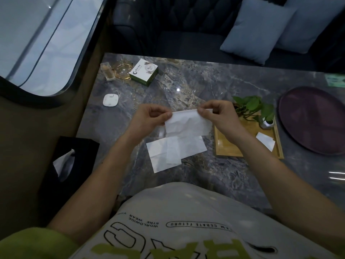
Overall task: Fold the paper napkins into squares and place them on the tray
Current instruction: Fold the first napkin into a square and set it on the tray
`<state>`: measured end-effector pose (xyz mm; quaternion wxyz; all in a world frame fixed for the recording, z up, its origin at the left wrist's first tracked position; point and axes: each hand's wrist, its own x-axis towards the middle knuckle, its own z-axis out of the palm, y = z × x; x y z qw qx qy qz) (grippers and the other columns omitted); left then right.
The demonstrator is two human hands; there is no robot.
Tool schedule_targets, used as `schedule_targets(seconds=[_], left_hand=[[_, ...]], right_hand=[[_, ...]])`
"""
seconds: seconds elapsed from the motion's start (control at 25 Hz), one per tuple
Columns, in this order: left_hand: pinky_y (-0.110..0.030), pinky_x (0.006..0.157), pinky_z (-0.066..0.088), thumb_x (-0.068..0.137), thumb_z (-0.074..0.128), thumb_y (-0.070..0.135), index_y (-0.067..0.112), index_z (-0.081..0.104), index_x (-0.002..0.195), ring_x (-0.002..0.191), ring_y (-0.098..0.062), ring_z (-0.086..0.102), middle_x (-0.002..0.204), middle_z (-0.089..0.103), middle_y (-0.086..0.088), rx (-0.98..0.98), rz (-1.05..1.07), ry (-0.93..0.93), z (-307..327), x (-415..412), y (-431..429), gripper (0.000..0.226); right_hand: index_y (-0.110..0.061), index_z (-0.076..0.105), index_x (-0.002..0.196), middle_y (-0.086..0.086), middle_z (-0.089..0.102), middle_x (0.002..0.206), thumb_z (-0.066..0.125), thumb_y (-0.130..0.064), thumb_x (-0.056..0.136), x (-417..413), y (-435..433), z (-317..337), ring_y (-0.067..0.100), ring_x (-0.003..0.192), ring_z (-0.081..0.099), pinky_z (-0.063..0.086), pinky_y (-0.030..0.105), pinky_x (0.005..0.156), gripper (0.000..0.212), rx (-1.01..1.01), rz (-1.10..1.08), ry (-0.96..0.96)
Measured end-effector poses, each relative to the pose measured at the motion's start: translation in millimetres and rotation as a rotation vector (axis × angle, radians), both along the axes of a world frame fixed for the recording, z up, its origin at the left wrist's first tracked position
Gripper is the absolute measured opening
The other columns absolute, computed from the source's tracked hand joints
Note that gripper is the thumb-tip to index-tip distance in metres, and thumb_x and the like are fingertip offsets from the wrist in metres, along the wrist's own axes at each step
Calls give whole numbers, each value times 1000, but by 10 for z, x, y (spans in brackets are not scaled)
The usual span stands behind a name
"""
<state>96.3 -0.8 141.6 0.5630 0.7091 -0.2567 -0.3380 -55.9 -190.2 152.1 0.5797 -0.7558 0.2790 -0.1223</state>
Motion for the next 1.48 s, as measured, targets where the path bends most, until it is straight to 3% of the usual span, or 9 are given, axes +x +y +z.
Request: schedule_targets(seconds=[0.16, 0.32, 0.52, 0.68, 0.84, 1.04, 1.24, 1.36, 1.48], left_hand=[[-35, 79, 61, 85, 71, 8, 6, 74, 92, 83, -23, 72, 87, 75, -11, 2, 41, 12, -18, 49, 39, 7], [-23, 71, 59, 85, 70, 4, 7, 73, 88, 72, -9, 72, 73, 76, 6, -2, 38, 38, -30, 84, 72, 6], [-18, 67, 55, 86, 71, 13, 17, 73, 87, 73, -4, 70, 74, 76, 9, 2, 34, 83, 35, 65, 45, 5], [-17, 73, 54, 80, 78, 24, 21, 75, 98, 87, -9, 73, 91, 78, 3, 82, -117, 27, 148, 58, -41, 18], [-31, 78, 59, 81, 77, 21, 14, 75, 105, 89, -22, 74, 96, 78, -6, 115, -296, 70, 210, 7, -141, 25], [-26, 67, 57, 88, 70, 14, 3, 73, 102, 82, -17, 73, 91, 77, -3, 99, -363, 70, 185, -66, -179, 18], [-30, 74, 59, 92, 65, 12, 7, 71, 104, 91, -20, 74, 99, 77, -3, 28, -240, 168, 182, -79, -135, 15], [-25, 69, 58, 91, 64, 8, 11, 70, 99, 86, -16, 74, 90, 78, 4, -22, -135, 239, 180, -72, -108, 10], [-28, 69, 59, 90, 65, 8, 10, 70, 99, 87, -18, 74, 91, 78, 2, -40, -28, 290, 177, -56, -96, 11]], right_hand=[[-20, 73, 82, -12, 73, 71, 72, -10, 86, -20, -38, -4, -2, 68, 66, 51, 14, 62, 10, 71, -24, -15], [-7, 72, 91, -6, 74, 74, 70, -6, 87, -16, -73, 1, 6, 71, 70, 55, 20, 64, 5, 132, -34, -45], [-11, 71, 89, -7, 72, 74, 69, -10, 89, 26, -66, 59, 4, 69, 68, 54, 19, 63, 3, 115, 11, -20], [-11, 71, 90, -9, 72, 73, 69, -12, 89, 64, -64, 124, 2, 68, 65, 53, 18, 61, 3, 117, 67, 10], [-7, 72, 94, -7, 68, 71, 69, -13, 89, 107, -50, 169, 0, 63, 60, 47, 16, 58, 9, 69, 93, 6], [-12, 72, 95, -12, 69, 73, 66, -17, 92, 139, -11, 211, 0, 68, 62, 49, 16, 61, 9, 88, 92, -1], [-19, 68, 105, 3, 71, 99, 62, -51, 81, 59, -3, 109, 20, 88, 71, 58, 32, 72, 40, 398, 65, 112], [-10, 64, 104, 12, 70, 94, 69, -43, 77, -17, 56, 53, 24, 80, 70, 59, 30, 68, 43, 554, 74, 73], [-11, 62, 93, 9, 71, 81, 74, -27, 74, -48, 106, 27, 21, 69, 70, 59, 29, 66, 28, 634, 60, 30]])
